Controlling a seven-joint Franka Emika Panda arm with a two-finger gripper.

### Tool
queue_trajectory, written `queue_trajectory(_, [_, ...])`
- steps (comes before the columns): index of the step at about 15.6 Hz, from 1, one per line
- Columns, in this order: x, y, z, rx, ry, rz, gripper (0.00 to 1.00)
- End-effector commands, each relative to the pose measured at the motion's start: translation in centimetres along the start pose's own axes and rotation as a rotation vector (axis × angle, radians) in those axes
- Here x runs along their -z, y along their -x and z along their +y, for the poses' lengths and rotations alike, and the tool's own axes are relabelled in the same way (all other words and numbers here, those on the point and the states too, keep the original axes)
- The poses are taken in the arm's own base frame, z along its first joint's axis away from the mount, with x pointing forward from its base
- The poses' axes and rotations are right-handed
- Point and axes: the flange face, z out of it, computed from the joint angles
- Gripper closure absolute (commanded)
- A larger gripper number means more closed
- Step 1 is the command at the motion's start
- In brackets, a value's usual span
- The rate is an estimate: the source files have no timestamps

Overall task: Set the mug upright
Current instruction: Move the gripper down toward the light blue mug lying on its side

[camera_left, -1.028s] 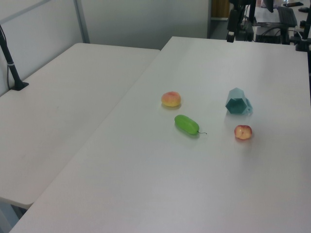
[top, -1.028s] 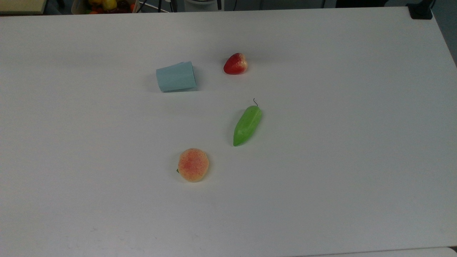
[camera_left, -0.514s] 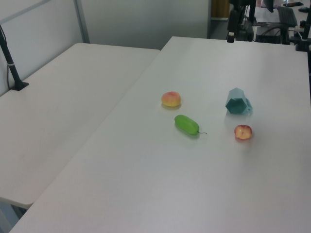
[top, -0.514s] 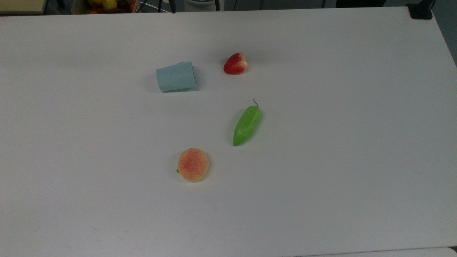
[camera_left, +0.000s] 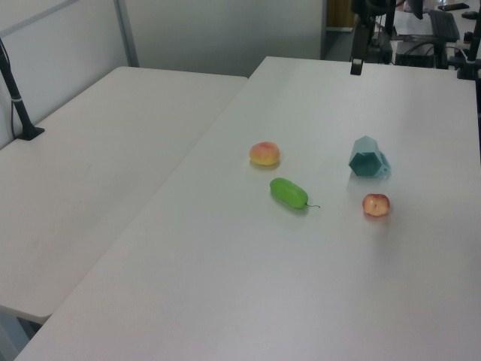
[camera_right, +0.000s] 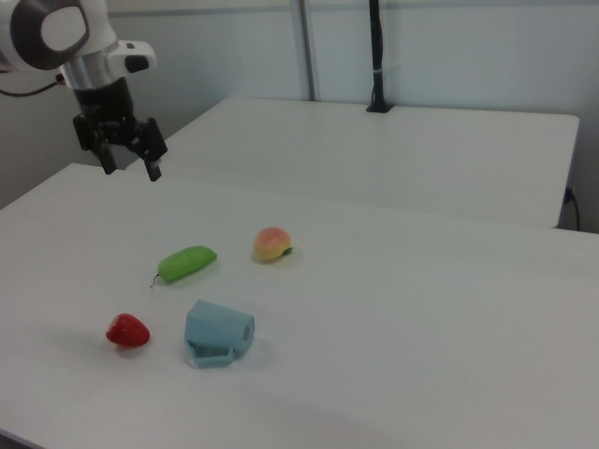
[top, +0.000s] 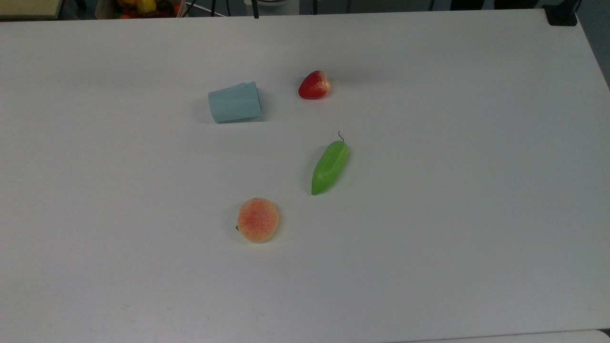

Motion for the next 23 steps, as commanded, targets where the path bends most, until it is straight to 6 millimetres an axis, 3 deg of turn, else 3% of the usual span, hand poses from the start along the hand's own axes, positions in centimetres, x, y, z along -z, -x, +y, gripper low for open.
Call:
queue_trajectory(1, [-1.8, 0.7, -3.7, -0.034, 0.089, -0.010, 0.00])
queue_trajectory(6, [-6.8, 2.3, -8.2, 0.000, 0.262, -0.051, 0.00])
queue_trajectory(9, [-11.0, 3.4, -9.9, 0.027, 0.376, -0.062, 0.00])
queue_trajectory(13, [-16.4, 4.5, -9.7, 0.057, 0.506, -0.049, 0.00])
queue_trajectory(23, [-24.7, 5.3, -5.9, 0.072, 0.783, 0.027, 0.00])
